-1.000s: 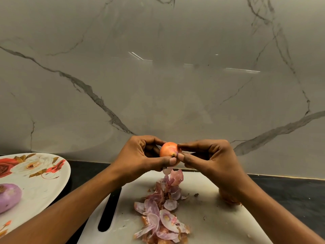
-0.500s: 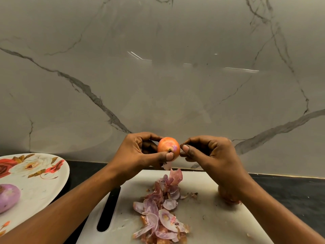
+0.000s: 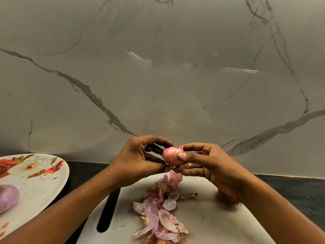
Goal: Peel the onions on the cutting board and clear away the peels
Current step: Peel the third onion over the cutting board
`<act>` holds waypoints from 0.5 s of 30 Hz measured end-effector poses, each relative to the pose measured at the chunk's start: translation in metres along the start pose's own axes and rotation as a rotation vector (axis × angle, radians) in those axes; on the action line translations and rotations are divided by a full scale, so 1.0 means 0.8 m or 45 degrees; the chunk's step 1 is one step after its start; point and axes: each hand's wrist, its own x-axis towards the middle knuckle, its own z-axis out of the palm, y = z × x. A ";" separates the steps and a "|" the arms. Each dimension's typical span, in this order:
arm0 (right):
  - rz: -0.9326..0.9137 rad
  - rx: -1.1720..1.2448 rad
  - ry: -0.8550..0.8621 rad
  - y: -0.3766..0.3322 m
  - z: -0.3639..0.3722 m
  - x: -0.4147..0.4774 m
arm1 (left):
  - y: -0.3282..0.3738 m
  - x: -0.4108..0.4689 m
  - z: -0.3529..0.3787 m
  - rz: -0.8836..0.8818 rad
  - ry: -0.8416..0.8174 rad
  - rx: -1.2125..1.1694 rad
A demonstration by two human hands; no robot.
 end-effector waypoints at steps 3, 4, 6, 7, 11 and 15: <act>-0.044 -0.025 0.044 -0.003 -0.003 0.000 | 0.002 -0.001 -0.002 -0.033 -0.024 -0.115; -0.066 -0.051 0.044 -0.004 -0.004 0.000 | 0.003 0.000 -0.002 -0.045 -0.017 -0.137; -0.102 -0.109 0.031 -0.004 -0.006 -0.001 | 0.005 0.000 -0.001 -0.073 -0.006 -0.164; -0.113 -0.129 0.021 -0.004 -0.005 -0.001 | 0.006 0.000 -0.001 -0.082 -0.013 -0.173; -0.119 -0.127 -0.014 -0.004 -0.004 -0.001 | 0.005 -0.001 0.002 -0.054 -0.018 -0.143; -0.129 -0.156 -0.020 0.002 0.000 0.000 | 0.005 -0.003 0.005 -0.018 0.034 -0.081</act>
